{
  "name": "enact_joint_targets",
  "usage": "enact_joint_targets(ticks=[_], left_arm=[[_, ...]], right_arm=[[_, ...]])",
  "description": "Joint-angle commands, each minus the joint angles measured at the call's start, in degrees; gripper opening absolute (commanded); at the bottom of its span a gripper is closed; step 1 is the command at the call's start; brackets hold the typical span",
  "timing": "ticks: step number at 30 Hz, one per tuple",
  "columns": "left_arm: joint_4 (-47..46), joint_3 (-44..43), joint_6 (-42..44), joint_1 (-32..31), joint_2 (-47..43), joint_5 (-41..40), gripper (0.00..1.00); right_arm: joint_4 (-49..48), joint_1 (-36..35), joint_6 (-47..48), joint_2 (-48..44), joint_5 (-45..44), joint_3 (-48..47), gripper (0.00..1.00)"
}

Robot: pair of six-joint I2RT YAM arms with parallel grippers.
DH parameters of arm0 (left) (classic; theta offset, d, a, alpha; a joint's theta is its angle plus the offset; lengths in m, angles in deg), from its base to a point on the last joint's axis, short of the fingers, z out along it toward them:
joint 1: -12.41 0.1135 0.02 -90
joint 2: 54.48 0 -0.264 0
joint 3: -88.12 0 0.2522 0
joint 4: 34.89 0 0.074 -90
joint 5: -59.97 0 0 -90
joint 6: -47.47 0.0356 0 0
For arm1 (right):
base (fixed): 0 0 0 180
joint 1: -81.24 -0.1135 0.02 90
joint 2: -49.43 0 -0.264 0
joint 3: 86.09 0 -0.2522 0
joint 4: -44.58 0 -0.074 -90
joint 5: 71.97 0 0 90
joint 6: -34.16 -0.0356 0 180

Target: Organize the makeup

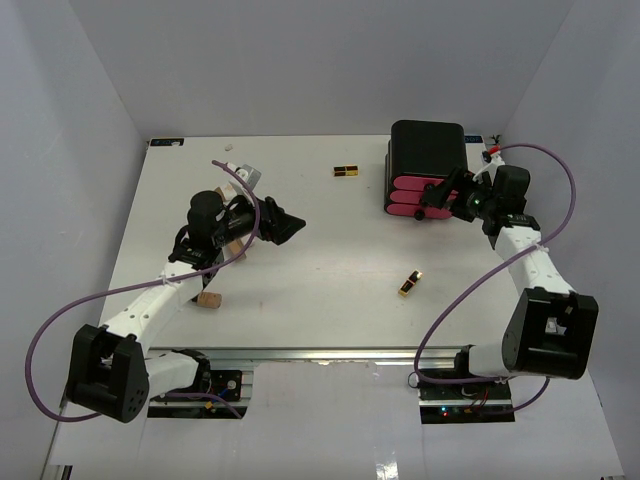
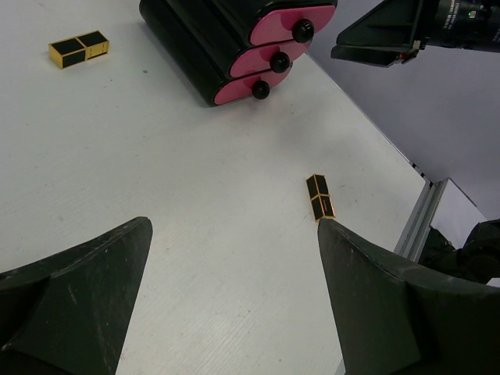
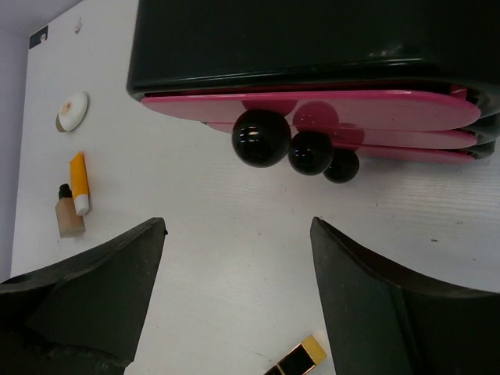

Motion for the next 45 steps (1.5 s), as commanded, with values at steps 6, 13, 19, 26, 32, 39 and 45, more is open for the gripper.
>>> enact_joint_targets(ticks=[6, 13, 19, 26, 32, 39, 45], left_arm=[[0.48, -2.39, 0.96, -0.11, 0.51, 1.07, 0.98], [0.38, -2.56, 1.10, -0.11, 0.72, 1.87, 0.98], [0.42, -2.23, 1.74, -0.13, 0.38, 1.57, 0.98], [0.08, -2.17, 1.97, -0.11, 1.01, 2.09, 0.98], [-0.09, -2.24, 1.88, -0.11, 0.57, 2.88, 0.98], [-0.23, -2.21, 1.62, -0.19, 0.64, 3.17, 0.98], [-0.23, -2.22, 1.71, -0.11, -0.02, 3.33, 0.98]], right_arm=[[-10.28, -0.20, -4.54, 6.33, -0.26, -2.68, 0.67], [-14.35, -0.20, -6.81, 8.66, -1.37, -2.35, 0.62], [-18.64, -0.20, -11.05, 11.79, -1.55, -2.20, 0.60], [-20.88, -0.22, -12.97, 12.61, -1.64, -1.87, 0.55], [-21.65, -0.38, -12.87, 11.60, -2.93, -0.97, 0.47], [-21.81, -0.38, -10.97, 8.84, -2.56, 1.56, 0.36], [-20.83, -0.38, -8.24, 3.76, -0.89, 5.87, 0.33]])
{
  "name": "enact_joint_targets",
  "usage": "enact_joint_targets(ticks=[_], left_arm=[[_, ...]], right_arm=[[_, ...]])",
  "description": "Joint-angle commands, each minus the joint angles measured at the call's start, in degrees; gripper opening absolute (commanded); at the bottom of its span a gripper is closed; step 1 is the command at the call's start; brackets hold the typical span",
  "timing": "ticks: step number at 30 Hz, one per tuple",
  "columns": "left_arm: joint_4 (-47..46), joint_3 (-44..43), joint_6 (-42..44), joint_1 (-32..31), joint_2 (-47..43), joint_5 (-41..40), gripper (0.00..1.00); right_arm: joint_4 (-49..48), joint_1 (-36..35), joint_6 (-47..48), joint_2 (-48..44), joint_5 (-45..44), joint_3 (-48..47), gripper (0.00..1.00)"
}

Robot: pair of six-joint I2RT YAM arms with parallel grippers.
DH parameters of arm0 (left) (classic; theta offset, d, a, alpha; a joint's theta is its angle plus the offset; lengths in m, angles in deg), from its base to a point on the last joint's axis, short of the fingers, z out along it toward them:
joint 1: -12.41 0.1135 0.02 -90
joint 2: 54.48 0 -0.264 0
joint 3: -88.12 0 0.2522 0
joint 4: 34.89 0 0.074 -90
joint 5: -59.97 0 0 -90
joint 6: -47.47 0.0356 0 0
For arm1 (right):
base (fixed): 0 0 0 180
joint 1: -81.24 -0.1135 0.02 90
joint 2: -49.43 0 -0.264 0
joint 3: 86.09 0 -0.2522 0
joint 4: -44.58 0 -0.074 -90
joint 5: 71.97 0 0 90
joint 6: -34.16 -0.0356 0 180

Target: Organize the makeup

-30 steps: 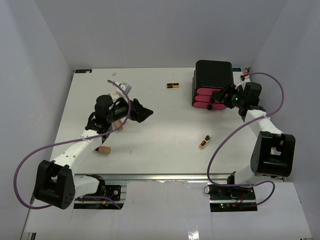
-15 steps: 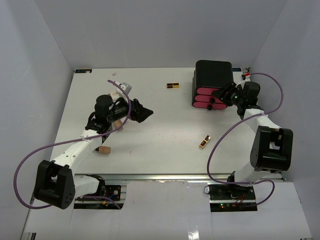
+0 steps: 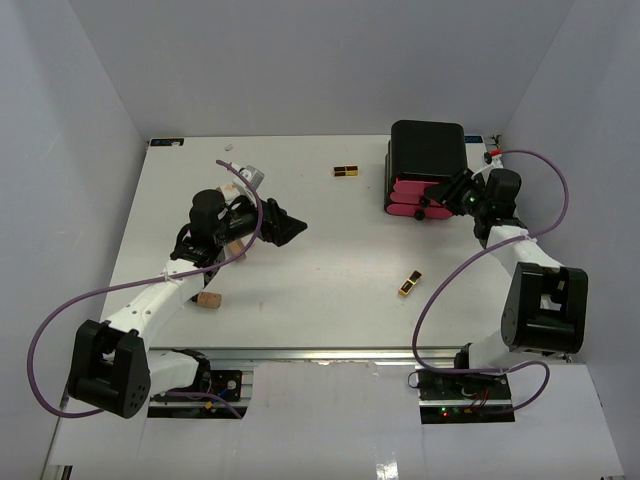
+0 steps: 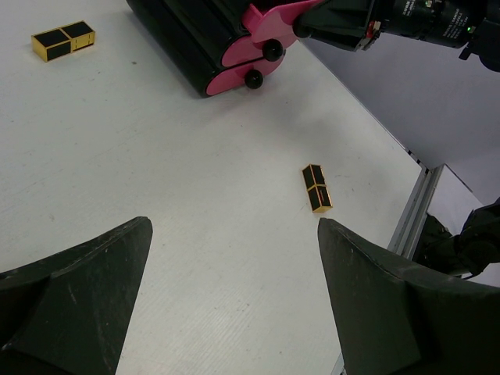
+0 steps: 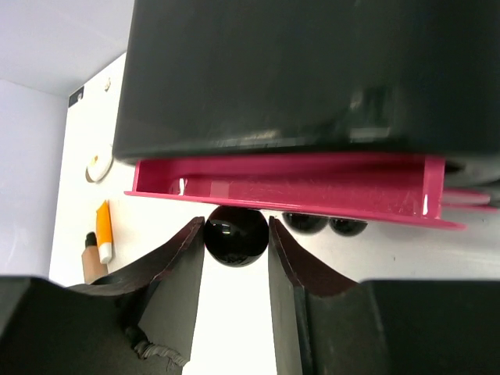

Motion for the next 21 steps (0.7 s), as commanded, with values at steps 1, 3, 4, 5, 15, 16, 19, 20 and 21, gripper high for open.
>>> enact_joint_targets(ticks=[1, 3, 4, 5, 15, 16, 19, 20, 21], left_arm=[[-0.58, -1.78, 0.59, -0.15, -1.46, 1.13, 0.98], [-0.63, -1.72, 0.59, -0.14, -1.58, 1.13, 0.98], [-0.69, -1.66, 0.56, -0.14, -1.63, 1.13, 0.98], [-0.79, -1.61, 0.51, -0.19, -1.68, 1.13, 0.98], [-1.11, -1.43, 0.28, -0.20, -2.39, 1.73, 0.98], [-1.14, -1.43, 0.31, -0.20, -2.39, 1.80, 0.98], [-1.16, -1.43, 0.33, -0.11, -2.31, 2.01, 0.98], [-1.16, -1.49, 0.33, -0.17, -2.42, 2.01, 0.98], [-1.16, -1.52, 0.30, -0.20, -2.45, 2.07, 0.98]], right_arm=[[-0.90, 0.02, 3.84, -6.03, 1.29, 3.33, 0.33], [0.16, 0.02, 5.08, -7.82, 2.04, 4.86, 0.33], [0.97, 0.02, 5.82, -8.75, 2.28, 5.53, 0.34], [1.92, 0.02, 6.86, -9.65, 2.48, 6.13, 0.34], [3.90, 0.14, 8.49, -16.22, 2.92, 11.65, 0.39], [4.00, 0.18, 8.49, -16.36, 2.89, 11.68, 0.40], [4.31, 0.28, 8.32, -16.77, 3.05, 11.87, 0.44], [4.26, 0.34, 8.37, -17.01, 3.10, 12.05, 0.51], [4.26, 0.37, 8.43, -17.22, 3.13, 12.23, 0.57]])
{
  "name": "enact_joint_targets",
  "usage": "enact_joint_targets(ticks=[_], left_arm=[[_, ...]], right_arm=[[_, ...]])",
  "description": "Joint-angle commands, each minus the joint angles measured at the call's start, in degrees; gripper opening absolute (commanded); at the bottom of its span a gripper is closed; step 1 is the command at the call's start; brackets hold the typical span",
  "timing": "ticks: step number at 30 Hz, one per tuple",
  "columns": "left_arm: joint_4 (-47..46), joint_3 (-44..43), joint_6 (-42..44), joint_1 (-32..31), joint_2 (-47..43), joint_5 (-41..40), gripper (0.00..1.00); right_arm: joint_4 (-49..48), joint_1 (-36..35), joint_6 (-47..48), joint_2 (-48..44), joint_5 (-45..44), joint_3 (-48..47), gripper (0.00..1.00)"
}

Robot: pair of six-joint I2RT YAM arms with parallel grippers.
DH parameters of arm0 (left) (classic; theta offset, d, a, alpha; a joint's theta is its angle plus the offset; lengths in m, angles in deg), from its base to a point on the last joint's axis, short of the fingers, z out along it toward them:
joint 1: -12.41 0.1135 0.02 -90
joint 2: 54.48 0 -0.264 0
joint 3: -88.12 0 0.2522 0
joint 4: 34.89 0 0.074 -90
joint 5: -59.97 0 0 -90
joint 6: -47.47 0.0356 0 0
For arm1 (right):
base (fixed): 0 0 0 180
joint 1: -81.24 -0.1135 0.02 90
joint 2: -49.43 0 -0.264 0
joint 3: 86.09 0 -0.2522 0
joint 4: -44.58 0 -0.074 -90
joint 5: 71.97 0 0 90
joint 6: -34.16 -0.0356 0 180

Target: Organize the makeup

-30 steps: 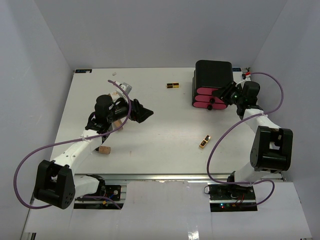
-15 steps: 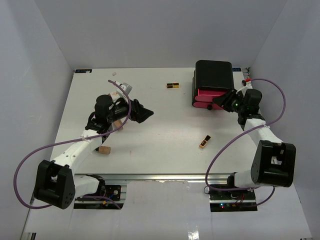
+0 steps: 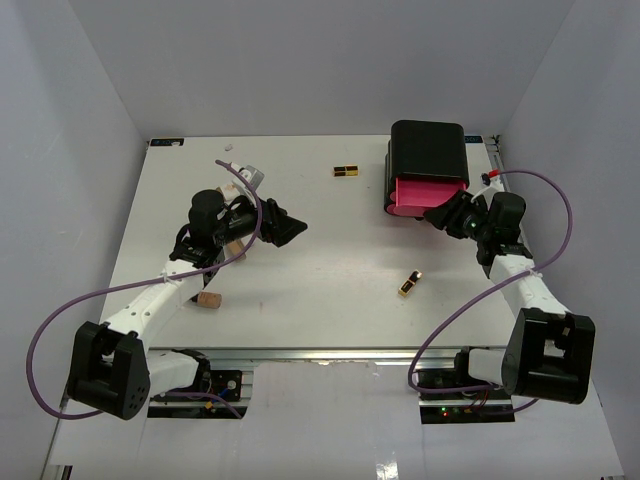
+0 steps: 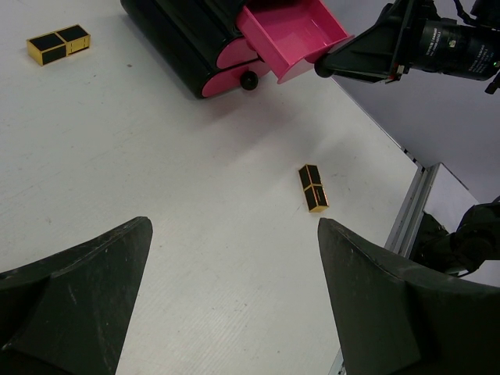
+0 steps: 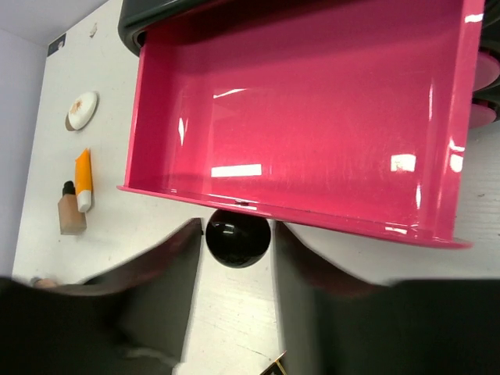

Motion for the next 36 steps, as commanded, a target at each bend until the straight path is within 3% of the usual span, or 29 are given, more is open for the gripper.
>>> enact_joint_targets(ticks=[1, 5, 9, 16, 22, 26, 31, 32, 36], left_arm=[[-1.09, -1.52, 0.28, -0.20, -1.91, 1.57, 0.98], [-1.13, -1.52, 0.36, -0.16, -1.91, 1.52, 0.98], [-1.15, -1.52, 0.31, -0.14, -2.05, 1.71, 0.98], [-1.34, -1.60, 0.19, -0.20, -2.26, 2.01, 0.98], [-1.34, -1.60, 0.10, -0.13, -2.28, 2.17, 0.98], [-1.27, -1.60, 0.10, -0.17, -2.21, 2.18, 0.98], [-1.27, -1.60, 0.19, -0.20, -2.18, 2.27, 0.98], [-1.27, -1.60, 0.19, -0.14, -2.11, 2.27, 0.98], [-1.22, -1.60, 0.32, -0.11, -1.87, 2.27, 0.98]], right_arm=[[-1.28, 0.24, 1.13, -2.30, 1.46, 0.74, 0.63], [-0.70, 0.51, 2.50, -2.97, 2.25, 0.91, 0.82], [1.59, 1.08, 5.60, -4.42, 4.12, 0.88, 0.94], [13.42, 1.64, 20.54, -6.12, 13.78, 0.32, 0.97], [29.31, 1.73, 46.80, -7.93, 29.08, -2.11, 0.98], [44.54, 1.65, 71.79, -7.86, 33.20, -3.71, 0.98], [69.80, 1.03, 121.37, -6.61, 31.10, -5.94, 0.91], [70.77, 0.59, 127.97, -6.93, 29.43, -5.88, 0.91], [68.14, -2.67, 135.71, -7.11, 22.65, -4.88, 0.89]])
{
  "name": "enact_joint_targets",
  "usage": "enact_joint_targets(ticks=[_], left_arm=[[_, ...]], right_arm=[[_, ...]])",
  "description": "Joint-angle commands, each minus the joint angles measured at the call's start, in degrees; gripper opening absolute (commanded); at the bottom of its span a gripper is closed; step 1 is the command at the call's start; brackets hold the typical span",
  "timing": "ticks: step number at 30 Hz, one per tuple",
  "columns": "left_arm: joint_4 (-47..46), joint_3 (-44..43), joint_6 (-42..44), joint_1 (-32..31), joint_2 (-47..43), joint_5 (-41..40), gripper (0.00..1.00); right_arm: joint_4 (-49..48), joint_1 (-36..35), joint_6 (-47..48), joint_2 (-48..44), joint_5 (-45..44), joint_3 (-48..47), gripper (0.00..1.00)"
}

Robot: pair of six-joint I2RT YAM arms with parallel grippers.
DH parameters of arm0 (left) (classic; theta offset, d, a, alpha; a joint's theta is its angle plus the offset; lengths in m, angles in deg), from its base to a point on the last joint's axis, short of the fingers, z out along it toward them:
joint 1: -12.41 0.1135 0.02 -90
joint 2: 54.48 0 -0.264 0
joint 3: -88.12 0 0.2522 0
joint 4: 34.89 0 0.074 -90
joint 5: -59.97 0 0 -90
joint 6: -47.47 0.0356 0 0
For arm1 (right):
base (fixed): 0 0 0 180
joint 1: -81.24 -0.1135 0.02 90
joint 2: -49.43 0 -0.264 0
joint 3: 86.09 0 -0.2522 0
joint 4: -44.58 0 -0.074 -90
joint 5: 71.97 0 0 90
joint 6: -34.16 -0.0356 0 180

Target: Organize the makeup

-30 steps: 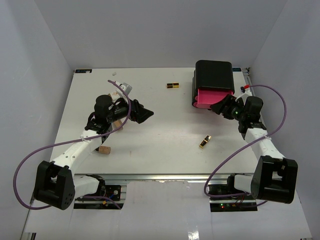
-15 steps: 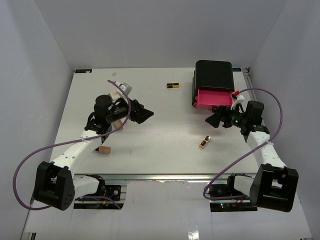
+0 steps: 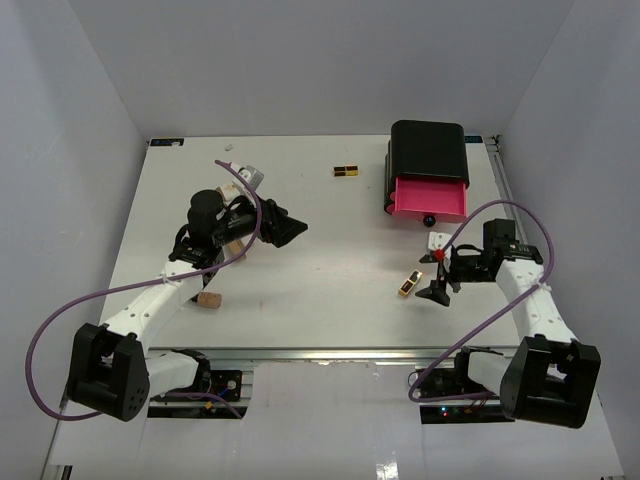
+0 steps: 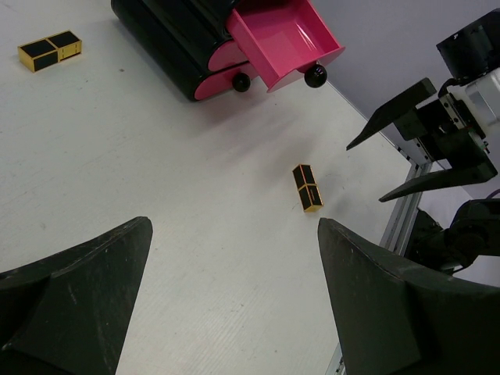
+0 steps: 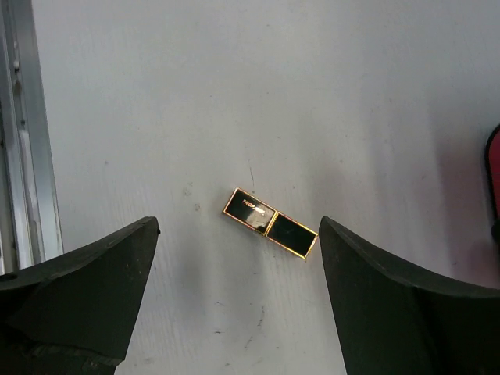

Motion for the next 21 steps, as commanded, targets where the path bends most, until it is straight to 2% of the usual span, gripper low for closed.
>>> enact_joint_targets(ticks=[1, 12, 21], left_arm=[[-0.76, -1.60, 0.38, -0.12, -1.37, 1.07, 0.98], [-0.67, -1.69, 0.56, -0.19, -0.94, 1.24, 0.98], [-0.77, -1.78, 0.29, -0.19, -0.50, 1.79, 0.98]], right_arm=[[5.07, -3.77, 26.32, 0.30, -6.48, -1.00, 0.88], [-6.38, -18.91, 21.60, 12.40, -21.56, -3.41, 0.76], [-6.89, -20.39, 20.64, 17.03, -28.21, -4.59, 0.70]])
